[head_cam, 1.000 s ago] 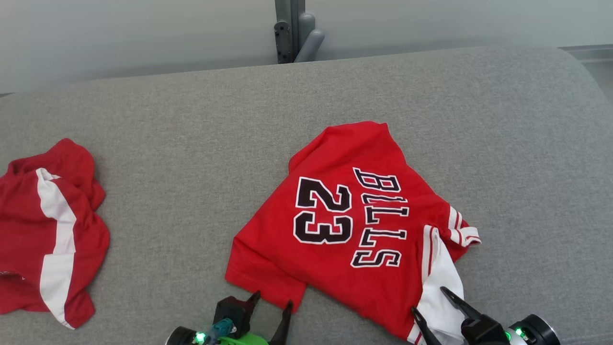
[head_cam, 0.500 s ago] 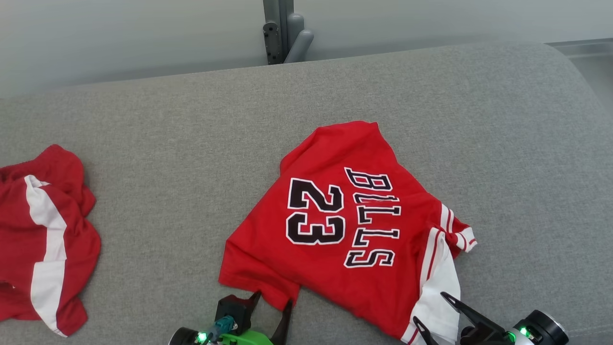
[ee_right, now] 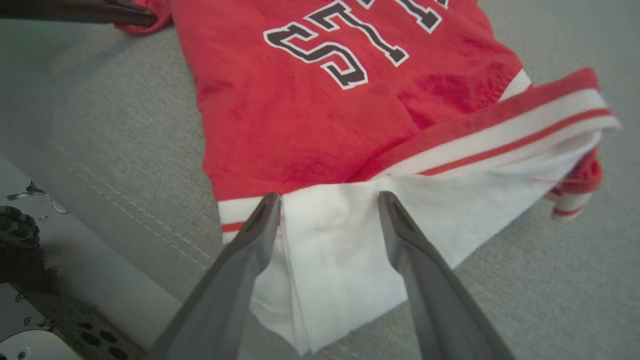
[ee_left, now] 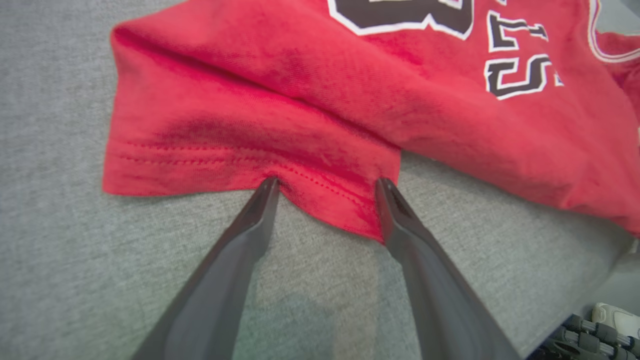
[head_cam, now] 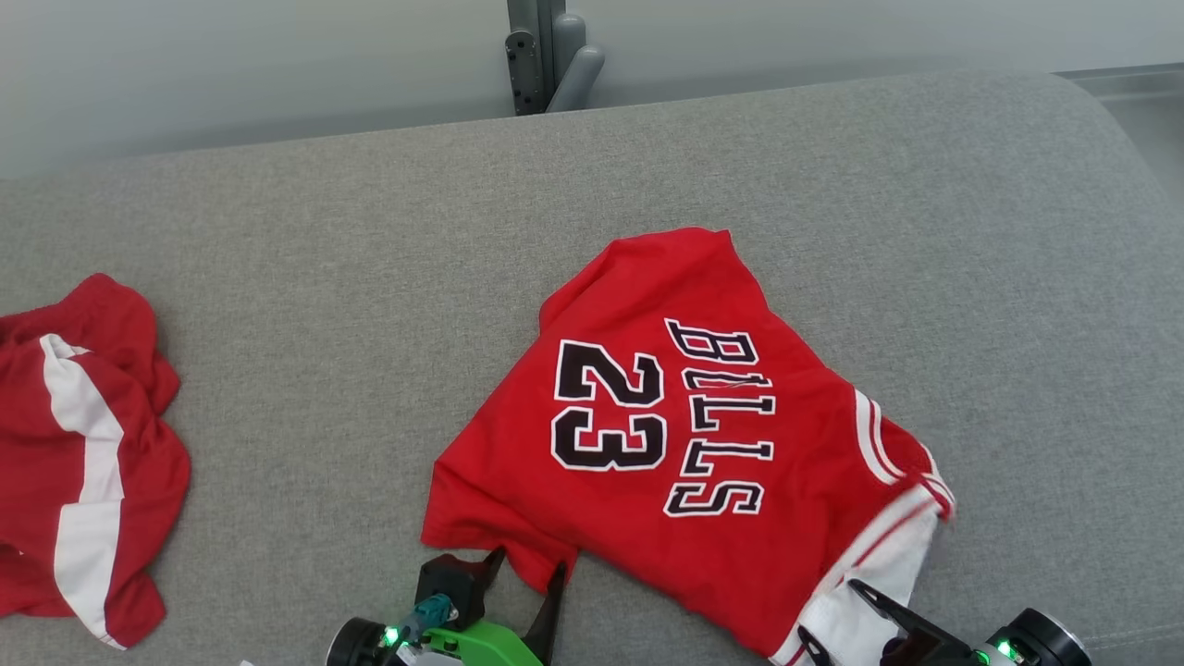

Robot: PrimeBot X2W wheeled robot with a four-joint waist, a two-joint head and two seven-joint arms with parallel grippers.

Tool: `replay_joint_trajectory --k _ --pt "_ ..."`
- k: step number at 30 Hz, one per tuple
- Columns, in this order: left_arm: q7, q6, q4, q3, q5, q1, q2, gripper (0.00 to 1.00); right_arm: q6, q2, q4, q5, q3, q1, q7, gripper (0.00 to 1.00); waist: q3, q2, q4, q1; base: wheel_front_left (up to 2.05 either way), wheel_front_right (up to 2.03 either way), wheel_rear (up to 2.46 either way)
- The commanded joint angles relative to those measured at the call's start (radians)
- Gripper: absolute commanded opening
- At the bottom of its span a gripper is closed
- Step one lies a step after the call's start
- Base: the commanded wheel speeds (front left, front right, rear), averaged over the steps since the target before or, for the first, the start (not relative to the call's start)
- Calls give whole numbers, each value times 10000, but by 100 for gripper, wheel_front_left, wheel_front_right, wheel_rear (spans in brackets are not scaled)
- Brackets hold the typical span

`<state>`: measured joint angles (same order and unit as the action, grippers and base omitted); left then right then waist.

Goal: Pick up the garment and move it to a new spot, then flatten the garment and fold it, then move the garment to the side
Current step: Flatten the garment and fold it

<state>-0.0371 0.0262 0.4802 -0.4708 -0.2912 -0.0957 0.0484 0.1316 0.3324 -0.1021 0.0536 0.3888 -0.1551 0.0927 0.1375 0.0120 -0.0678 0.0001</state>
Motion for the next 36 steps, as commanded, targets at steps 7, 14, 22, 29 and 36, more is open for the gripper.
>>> replay_joint_trajectory --k 7,14,22,29,36 --pt "40 -98 223 -116 -191 -133 45 100 -17 -120 -180 43 -248 159 84 100 16 -120 -27 -1 0 0 0" --pt "-13 -191 215 -101 -297 -193 84 100 -17 -115 -139 -36 -287 -91 73 100 57 -120 -99 -1 0 0 0" --pt "-21 -240 227 -132 -360 -205 175 100 -17 -223 -13 -241 96 -250 -124 100 93 -120 -217 -1 0 0 0" --pt "16 -258 238 -185 -411 -264 253 100 -17 -99 -183 -238 64 -80 -313 100 160 -120 -241 -1 0 0 0" --pt "11 -306 273 -229 -480 -301 265 100 -17 -17 -302 -278 82 -48 -446 100 138 -120 -199 -1 0 0 0"
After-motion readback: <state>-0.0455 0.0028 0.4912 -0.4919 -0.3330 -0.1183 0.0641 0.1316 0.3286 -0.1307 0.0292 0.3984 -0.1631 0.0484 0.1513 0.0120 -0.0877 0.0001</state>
